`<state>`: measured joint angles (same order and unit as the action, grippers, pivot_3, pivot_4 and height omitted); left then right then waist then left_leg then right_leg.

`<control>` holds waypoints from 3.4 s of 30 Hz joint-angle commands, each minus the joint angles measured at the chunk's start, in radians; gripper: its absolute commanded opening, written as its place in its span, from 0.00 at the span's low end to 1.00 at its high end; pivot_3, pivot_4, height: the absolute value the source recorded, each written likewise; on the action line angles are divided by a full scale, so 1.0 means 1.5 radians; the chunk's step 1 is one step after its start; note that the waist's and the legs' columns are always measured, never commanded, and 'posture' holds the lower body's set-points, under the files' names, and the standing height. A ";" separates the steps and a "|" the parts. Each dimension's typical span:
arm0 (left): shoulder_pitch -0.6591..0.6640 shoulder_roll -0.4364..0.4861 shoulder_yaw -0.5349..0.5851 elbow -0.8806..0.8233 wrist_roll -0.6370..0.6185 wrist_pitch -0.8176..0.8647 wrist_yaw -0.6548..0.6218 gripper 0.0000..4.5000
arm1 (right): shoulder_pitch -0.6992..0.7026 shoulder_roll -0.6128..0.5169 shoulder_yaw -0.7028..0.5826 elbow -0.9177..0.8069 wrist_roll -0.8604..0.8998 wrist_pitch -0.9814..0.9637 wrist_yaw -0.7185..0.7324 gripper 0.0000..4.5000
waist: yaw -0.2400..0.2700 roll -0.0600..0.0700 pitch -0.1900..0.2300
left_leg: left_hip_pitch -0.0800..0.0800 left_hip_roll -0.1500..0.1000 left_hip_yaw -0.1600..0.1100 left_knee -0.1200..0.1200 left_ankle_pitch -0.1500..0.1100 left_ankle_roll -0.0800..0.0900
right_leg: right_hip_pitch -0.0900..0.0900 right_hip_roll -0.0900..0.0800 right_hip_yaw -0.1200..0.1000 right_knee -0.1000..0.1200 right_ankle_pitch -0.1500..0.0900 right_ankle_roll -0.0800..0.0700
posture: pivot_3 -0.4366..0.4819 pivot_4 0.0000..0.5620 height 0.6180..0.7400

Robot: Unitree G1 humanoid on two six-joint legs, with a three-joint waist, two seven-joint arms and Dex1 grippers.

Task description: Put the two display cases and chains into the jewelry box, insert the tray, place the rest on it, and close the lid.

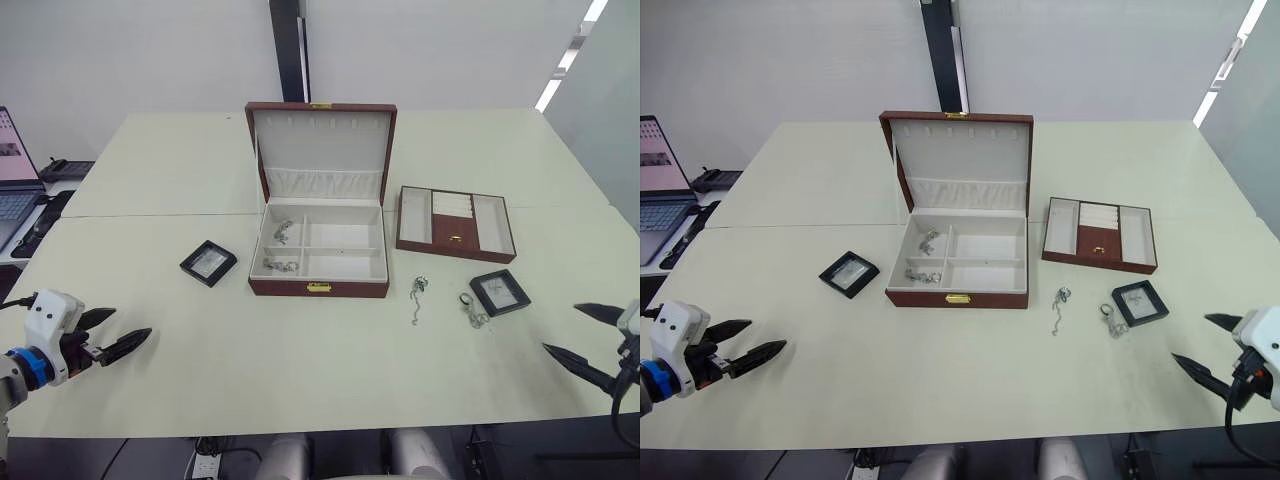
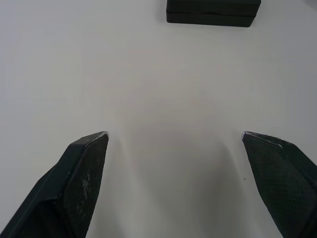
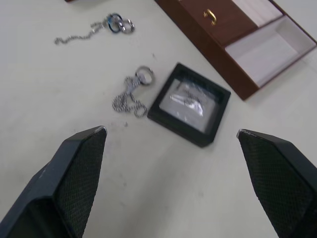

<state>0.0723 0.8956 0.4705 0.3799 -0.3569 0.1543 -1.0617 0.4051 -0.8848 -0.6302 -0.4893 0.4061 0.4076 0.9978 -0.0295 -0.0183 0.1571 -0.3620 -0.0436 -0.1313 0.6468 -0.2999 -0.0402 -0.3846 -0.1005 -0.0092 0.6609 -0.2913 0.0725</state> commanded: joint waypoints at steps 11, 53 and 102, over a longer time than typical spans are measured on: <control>-0.036 0.010 -0.008 -0.114 -0.031 0.036 0.001 0.99 | -0.394 -0.009 0.330 -0.160 0.169 0.159 -0.051 1.00 | -0.002 0.000 0.000 | 0.000 0.001 -0.002 0.000 0.000 0.000 | 0.000 0.000 0.000 0.000 0.000 0.000 | 0.48 0.27 1.00; -0.324 -0.077 -0.270 -0.020 0.136 0.093 0.100 0.50 | -0.580 0.148 0.572 -0.108 0.079 0.186 -0.096 1.00 | -0.002 -0.001 0.000 | -0.001 -0.002 -0.002 0.001 0.002 -0.003 | -0.003 0.000 0.000 0.001 0.000 0.000 | 0.48 0.27 1.00; -0.767 -0.282 -0.517 0.281 0.225 -0.177 -0.176 0.00 | -0.533 0.173 0.482 -0.210 0.069 0.450 -0.375 1.00 | -0.002 -0.001 0.000 | -0.003 -0.002 0.000 0.004 0.002 -0.003 | -0.002 0.002 -0.001 0.002 0.000 0.000 | 0.48 0.27 1.00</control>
<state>-1.0447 0.4781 -0.3142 0.7682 -0.0338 -0.0621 -1.3357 -0.3801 -0.6258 0.1177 -0.7707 0.5036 1.0756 0.4477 -0.0333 -0.0201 0.1574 -0.3673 -0.0473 -0.1320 0.6535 -0.2975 -0.0447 -0.3881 -0.0980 -0.0111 0.6633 -0.2910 0.0723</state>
